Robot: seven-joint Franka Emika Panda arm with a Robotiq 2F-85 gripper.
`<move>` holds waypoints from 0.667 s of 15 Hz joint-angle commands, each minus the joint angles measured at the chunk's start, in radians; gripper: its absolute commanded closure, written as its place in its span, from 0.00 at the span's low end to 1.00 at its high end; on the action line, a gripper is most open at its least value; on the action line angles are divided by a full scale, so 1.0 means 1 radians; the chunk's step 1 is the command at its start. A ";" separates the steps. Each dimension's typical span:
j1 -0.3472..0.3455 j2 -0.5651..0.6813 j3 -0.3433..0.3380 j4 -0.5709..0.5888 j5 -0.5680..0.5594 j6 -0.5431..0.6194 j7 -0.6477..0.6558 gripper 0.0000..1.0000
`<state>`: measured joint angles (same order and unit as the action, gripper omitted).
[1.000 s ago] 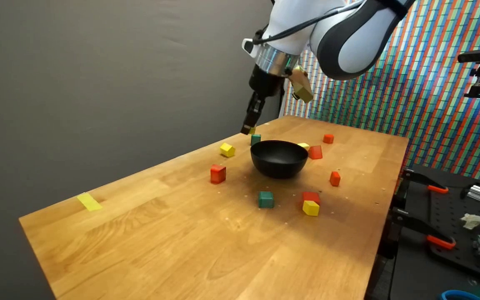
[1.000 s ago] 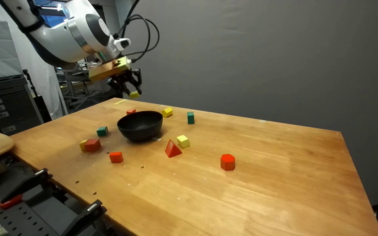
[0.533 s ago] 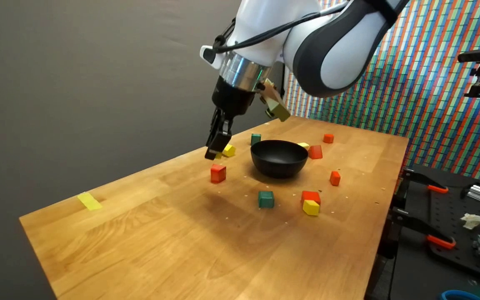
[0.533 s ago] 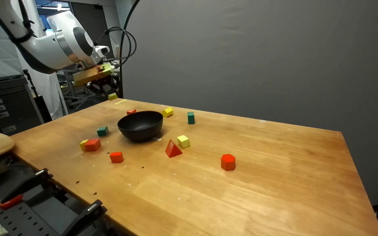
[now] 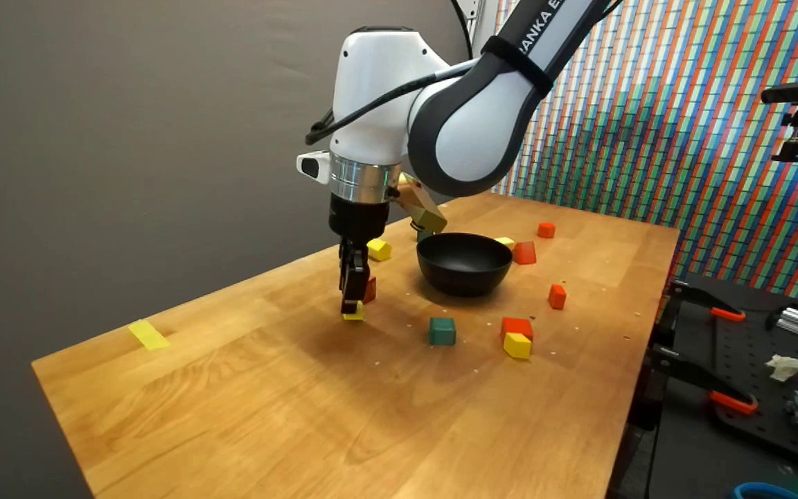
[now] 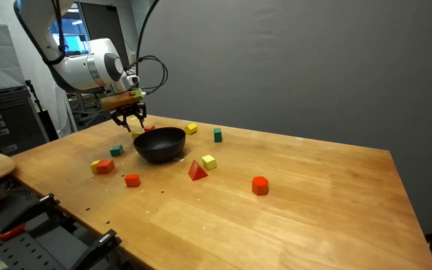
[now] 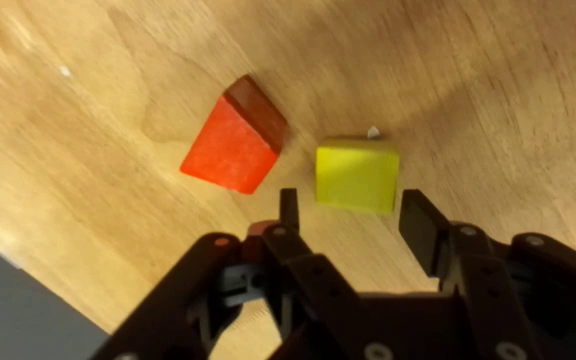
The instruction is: Remove all the objects in the black bowl and put them on the table
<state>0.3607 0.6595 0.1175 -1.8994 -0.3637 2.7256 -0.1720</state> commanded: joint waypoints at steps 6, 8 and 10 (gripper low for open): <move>-0.057 -0.318 0.115 -0.177 0.050 -0.210 -0.075 0.00; -0.081 -0.423 0.142 -0.254 0.105 -0.234 -0.074 0.00; -0.105 -0.532 0.154 -0.346 0.179 -0.220 -0.057 0.00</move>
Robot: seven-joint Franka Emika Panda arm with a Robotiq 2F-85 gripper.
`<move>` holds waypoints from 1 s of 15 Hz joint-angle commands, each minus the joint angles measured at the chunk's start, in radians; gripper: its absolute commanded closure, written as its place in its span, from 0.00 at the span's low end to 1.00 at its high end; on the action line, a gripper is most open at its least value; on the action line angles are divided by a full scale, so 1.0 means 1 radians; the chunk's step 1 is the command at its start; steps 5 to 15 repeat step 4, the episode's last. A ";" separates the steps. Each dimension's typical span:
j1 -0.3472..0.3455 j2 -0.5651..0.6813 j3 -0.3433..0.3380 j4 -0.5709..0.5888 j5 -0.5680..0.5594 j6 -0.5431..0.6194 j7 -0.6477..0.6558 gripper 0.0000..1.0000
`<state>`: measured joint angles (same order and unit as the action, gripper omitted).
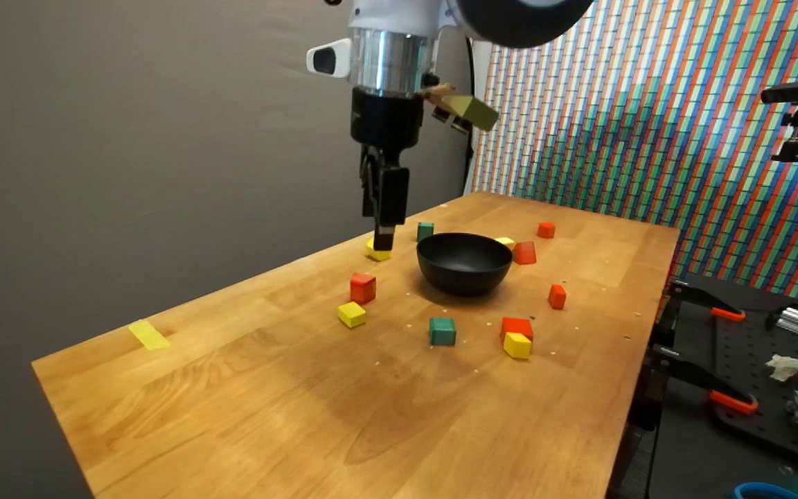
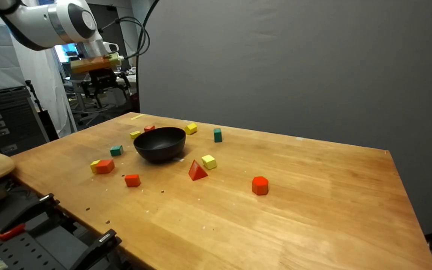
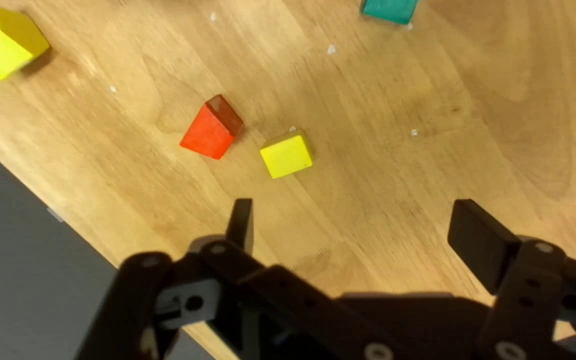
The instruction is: Remove all the objects in the black bowl and put them on the table
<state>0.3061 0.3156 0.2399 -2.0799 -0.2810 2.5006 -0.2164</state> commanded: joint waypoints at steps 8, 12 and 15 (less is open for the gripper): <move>-0.047 -0.204 0.020 -0.182 0.141 -0.003 -0.007 0.00; -0.047 -0.204 0.020 -0.182 0.141 -0.003 -0.007 0.00; -0.047 -0.204 0.020 -0.182 0.141 -0.003 -0.007 0.00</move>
